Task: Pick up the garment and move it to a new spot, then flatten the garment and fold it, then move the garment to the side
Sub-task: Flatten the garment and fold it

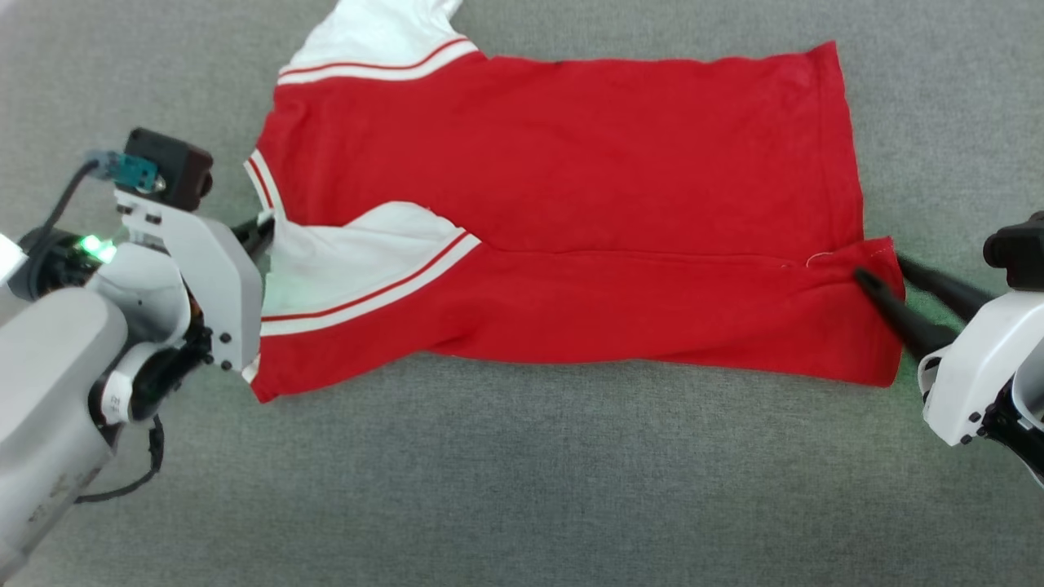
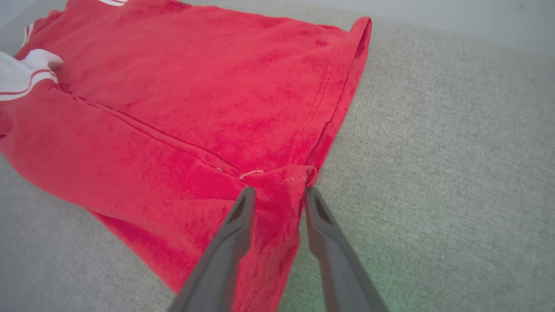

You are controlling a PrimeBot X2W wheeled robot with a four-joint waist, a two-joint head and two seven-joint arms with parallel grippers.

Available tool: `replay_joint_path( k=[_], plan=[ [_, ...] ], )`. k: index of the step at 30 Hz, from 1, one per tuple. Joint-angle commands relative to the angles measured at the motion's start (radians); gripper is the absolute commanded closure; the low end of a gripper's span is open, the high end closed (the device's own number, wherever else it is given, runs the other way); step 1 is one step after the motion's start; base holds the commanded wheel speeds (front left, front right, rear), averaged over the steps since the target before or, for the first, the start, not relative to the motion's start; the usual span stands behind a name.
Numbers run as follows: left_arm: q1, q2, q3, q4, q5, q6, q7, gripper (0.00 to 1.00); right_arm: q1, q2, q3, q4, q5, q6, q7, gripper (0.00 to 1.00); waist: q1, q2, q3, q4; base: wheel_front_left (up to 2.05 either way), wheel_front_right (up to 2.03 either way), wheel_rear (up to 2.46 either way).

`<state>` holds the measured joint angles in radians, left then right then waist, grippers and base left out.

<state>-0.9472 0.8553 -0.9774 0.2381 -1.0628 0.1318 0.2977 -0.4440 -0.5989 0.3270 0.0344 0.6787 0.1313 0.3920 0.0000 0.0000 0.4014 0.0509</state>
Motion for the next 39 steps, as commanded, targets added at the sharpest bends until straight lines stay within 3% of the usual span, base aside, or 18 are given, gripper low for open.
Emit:
replay_joint_path(
  k=[1, 4, 13, 24, 31, 39],
  plan=[
    [0.014, -0.004, 0.000, 0.005, -0.011, -0.009, 0.001, 0.16, -0.018, -0.001, 0.004, 0.001, 0.012, -0.001, 0.002, 0.00, 0.0000, 0.0000, -0.022, 0.005, 0.00, 0.00, 0.00],
    [0.025, -0.007, 0.005, 0.003, -0.022, -0.011, -0.011, 0.00, -0.015, -0.009, 0.013, -0.004, 0.009, -0.001, -0.003, 0.00, 0.0000, 0.0000, -0.046, 0.010, 0.00, 0.00, 0.00],
    [0.087, 0.006, 0.003, -0.028, -0.038, 0.007, -0.053, 0.00, 0.033, -0.006, -0.021, -0.039, 0.011, -0.001, -0.045, 0.00, 0.0000, 0.0000, -0.139, 0.027, 0.00, 0.00, 0.00],
    [0.195, 0.072, 0.028, -0.170, -0.093, 0.096, -0.078, 0.00, 0.152, 0.023, -0.125, -0.133, -0.068, -0.001, -0.143, 0.00, 0.0000, 0.0000, -0.204, 0.022, 0.00, 0.00, 0.00],
    [0.235, 0.121, 0.036, -0.263, -0.140, 0.195, -0.019, 0.00, 0.254, 0.095, -0.210, -0.203, -0.122, -0.001, -0.177, 0.00, 0.0000, 0.0000, -0.211, -0.013, 0.00, 0.00, 0.00],
    [0.214, 0.145, 0.016, -0.253, -0.186, 0.217, 0.117, 0.00, 0.330, 0.188, -0.260, -0.260, -0.144, -0.001, -0.158, 0.00, 0.0000, 0.0000, -0.189, -0.077, 0.00, 0.00, 0.00]
  ],
)
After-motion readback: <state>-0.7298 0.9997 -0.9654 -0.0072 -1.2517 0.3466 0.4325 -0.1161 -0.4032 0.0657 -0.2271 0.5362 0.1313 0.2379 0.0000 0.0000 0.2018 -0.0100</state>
